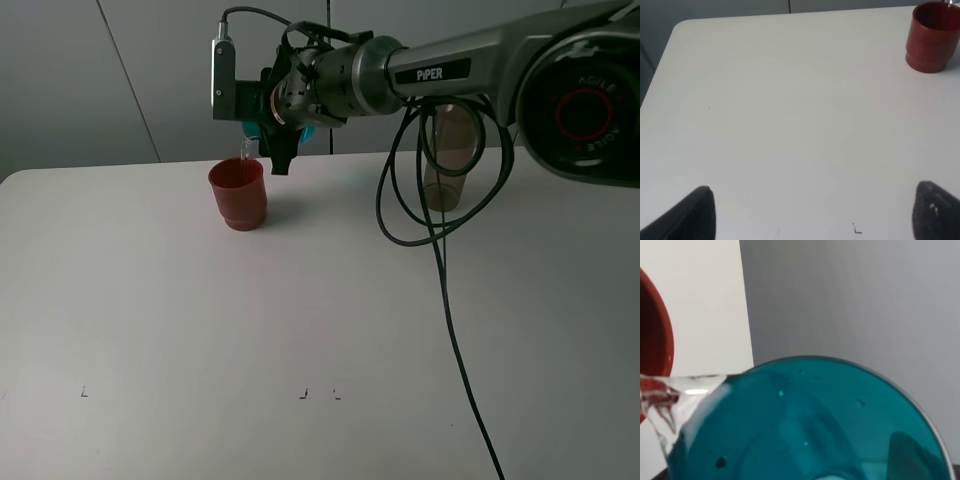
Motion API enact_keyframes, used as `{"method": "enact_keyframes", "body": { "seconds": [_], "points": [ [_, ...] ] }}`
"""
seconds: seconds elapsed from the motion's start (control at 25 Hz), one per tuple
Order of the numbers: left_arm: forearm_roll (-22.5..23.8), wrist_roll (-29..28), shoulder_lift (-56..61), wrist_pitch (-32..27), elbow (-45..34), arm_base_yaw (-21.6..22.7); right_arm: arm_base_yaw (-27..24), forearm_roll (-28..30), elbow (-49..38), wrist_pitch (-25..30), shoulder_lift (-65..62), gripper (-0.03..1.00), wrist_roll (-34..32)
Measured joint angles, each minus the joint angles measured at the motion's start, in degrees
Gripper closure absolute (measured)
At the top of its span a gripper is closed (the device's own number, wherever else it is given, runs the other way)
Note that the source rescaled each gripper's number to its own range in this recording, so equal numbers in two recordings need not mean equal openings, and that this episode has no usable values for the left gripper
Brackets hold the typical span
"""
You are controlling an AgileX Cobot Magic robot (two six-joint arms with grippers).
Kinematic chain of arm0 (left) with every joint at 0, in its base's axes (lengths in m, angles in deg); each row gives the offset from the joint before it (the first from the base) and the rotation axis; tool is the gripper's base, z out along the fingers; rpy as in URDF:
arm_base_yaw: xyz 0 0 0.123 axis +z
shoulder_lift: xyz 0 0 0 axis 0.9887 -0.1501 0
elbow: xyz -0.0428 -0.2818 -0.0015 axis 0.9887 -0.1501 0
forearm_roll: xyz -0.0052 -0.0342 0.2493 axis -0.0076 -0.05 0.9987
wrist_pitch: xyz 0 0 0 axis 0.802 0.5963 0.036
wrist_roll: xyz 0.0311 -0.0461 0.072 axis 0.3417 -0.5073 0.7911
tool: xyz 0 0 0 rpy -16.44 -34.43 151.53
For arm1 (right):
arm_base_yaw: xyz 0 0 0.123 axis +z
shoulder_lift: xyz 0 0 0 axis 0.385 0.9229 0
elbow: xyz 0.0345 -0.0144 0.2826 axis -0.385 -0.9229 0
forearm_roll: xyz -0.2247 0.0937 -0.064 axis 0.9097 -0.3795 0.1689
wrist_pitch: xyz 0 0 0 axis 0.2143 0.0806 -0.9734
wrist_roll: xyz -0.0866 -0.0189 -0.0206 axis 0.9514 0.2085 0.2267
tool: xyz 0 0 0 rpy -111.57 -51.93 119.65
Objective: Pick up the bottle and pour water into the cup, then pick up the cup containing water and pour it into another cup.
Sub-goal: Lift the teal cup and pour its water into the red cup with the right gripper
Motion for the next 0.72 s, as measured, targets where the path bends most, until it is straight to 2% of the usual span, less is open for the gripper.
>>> {"method": "enact_keyframes", "body": {
  "seconds": [0.44,0.72],
  "points": [
    [0.0,0.0,0.0,0.0,0.0,0.0,0.0,7.9,0.0,-0.5,0.0,0.89,0.0],
    [0.0,0.0,0.0,0.0,0.0,0.0,0.5,9.7,0.0,-2.5,0.0,0.89,0.0]
  ]
}}
